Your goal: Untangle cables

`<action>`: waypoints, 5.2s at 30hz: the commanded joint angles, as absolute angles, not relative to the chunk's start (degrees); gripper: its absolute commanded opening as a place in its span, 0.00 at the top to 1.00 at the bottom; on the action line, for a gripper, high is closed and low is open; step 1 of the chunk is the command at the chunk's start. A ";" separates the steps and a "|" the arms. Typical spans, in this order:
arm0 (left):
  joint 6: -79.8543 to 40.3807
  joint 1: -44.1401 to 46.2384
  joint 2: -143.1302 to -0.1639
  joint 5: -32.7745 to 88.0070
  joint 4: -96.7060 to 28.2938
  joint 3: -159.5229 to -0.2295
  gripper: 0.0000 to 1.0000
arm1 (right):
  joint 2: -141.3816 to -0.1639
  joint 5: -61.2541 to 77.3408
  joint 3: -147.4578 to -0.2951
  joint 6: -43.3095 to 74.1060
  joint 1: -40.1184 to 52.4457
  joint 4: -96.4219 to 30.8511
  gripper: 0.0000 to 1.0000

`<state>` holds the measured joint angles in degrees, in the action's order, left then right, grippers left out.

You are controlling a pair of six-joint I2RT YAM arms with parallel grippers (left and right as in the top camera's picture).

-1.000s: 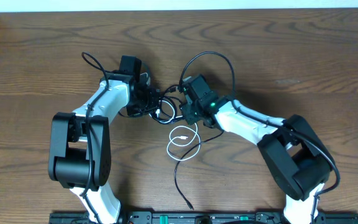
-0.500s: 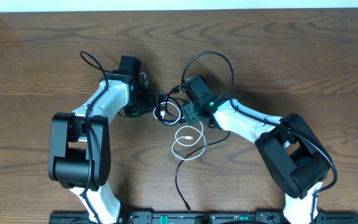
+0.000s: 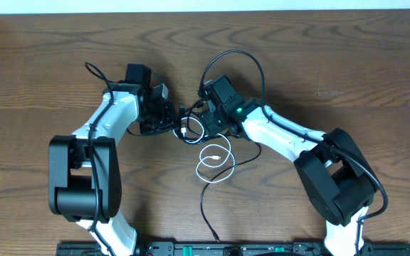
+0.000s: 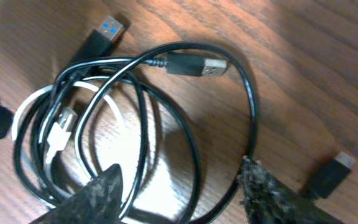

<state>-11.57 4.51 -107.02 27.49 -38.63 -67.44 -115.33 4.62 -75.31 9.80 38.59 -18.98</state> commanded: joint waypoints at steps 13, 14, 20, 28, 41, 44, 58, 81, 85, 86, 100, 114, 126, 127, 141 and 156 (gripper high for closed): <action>-15.29 7.70 -111.22 23.46 -34.59 -65.54 0.88 | -114.80 -3.66 -76.07 9.15 36.12 -17.28 0.44; -15.27 7.70 -111.22 23.42 -34.33 -65.54 0.90 | -115.18 -3.99 -76.07 9.15 35.86 -17.10 0.42; -15.03 7.70 -111.22 22.63 -32.64 -65.54 0.93 | -117.84 -4.58 -76.07 7.18 33.76 -14.57 0.37; -15.03 7.70 -111.22 22.63 -31.29 -65.54 0.91 | -122.69 -4.32 -76.07 7.16 31.88 -13.02 0.37; -15.07 7.68 -111.22 10.70 -23.44 -65.54 0.86 | -132.42 -20.27 -76.07 5.93 31.48 -15.20 0.37; -15.38 7.70 -111.22 10.68 -21.45 -65.54 0.86 | -133.36 -22.63 -76.07 6.07 30.68 -15.79 0.37; -15.38 7.35 -111.22 10.66 -20.62 -65.56 0.86 | -133.45 -27.22 -76.05 16.86 20.14 -24.01 0.33; -17.02 7.31 -111.22 23.75 -18.37 -65.58 0.60 | -133.45 1.43 -76.07 3.07 23.75 -19.42 0.49; -17.02 7.31 -111.22 23.75 -18.02 -65.58 0.60 | -133.38 -1.23 -76.12 -1.45 27.64 -19.05 0.49; -17.02 7.31 -111.22 23.73 -18.02 -65.58 0.60 | -133.38 -1.54 -76.18 -3.09 28.60 -19.03 0.49; -17.04 7.31 -111.24 16.82 -18.96 -65.58 0.69 | -133.38 -7.40 -76.20 -8.45 35.55 -17.61 0.43; -17.06 7.38 -111.24 12.58 -19.53 -65.45 0.79 | -133.40 -10.28 -76.18 -1.30 32.56 -17.54 0.33; -20.47 7.49 -113.21 4.21 -18.79 -64.60 0.79 | -133.40 -10.72 -76.18 -1.28 32.67 -17.78 0.35; -20.49 7.49 -113.91 3.46 -18.63 -64.62 0.79 | -133.40 -11.44 -76.18 -0.97 32.67 -17.89 0.34; -20.45 7.42 -116.16 2.26 -17.87 -64.73 0.79 | -133.40 -23.81 -76.09 10.48 29.43 -21.61 0.29; -20.45 7.42 -116.16 2.02 -17.85 -64.73 0.79 | -133.43 -18.92 -75.13 24.99 18.85 -28.08 0.24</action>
